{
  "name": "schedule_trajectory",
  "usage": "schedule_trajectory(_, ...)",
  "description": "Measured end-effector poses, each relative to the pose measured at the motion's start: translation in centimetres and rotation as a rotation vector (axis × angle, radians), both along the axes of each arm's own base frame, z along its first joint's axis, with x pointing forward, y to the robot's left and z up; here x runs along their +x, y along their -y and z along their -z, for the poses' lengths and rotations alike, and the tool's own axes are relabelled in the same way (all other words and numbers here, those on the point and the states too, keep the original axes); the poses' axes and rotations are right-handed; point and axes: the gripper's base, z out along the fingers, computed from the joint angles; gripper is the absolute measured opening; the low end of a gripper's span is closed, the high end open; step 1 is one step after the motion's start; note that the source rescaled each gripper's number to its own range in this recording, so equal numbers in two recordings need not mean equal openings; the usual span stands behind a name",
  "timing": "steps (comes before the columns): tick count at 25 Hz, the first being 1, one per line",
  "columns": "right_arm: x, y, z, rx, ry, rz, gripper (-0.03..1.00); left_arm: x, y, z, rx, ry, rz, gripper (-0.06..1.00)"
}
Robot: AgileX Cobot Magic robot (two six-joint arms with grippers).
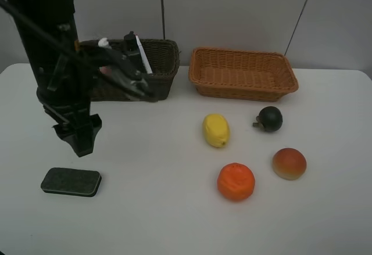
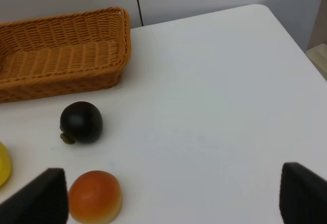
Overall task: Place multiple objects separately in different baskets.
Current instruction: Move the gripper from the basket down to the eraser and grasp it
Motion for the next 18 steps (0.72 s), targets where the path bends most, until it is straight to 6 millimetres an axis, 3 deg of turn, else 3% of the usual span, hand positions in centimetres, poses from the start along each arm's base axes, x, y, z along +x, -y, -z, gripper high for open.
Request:
schedule_trajectory(5, 0.0, 0.0, 0.0, 0.0, 0.0, 0.0, 0.94, -4.0, -3.1, 2.2, 0.08, -0.072, 0.122, 1.0)
schedule_trajectory(8, 0.0, 0.0, 0.0, 0.0, 0.0, 0.0, 0.94, -5.2, -3.9, 4.0, 0.054, -0.051, 0.215, 1.0)
schedule_trajectory(12, 0.0, 0.0, 0.0, 0.0, 0.0, 0.0, 0.94, -5.3, -3.9, 5.8, -0.011, 0.05, 0.268, 1.0)
schedule_trajectory(18, 0.0, 0.0, 0.0, 0.0, 0.0, 0.0, 0.94, -4.4, -3.1, 6.6, -0.097, 0.201, 0.289, 1.0)
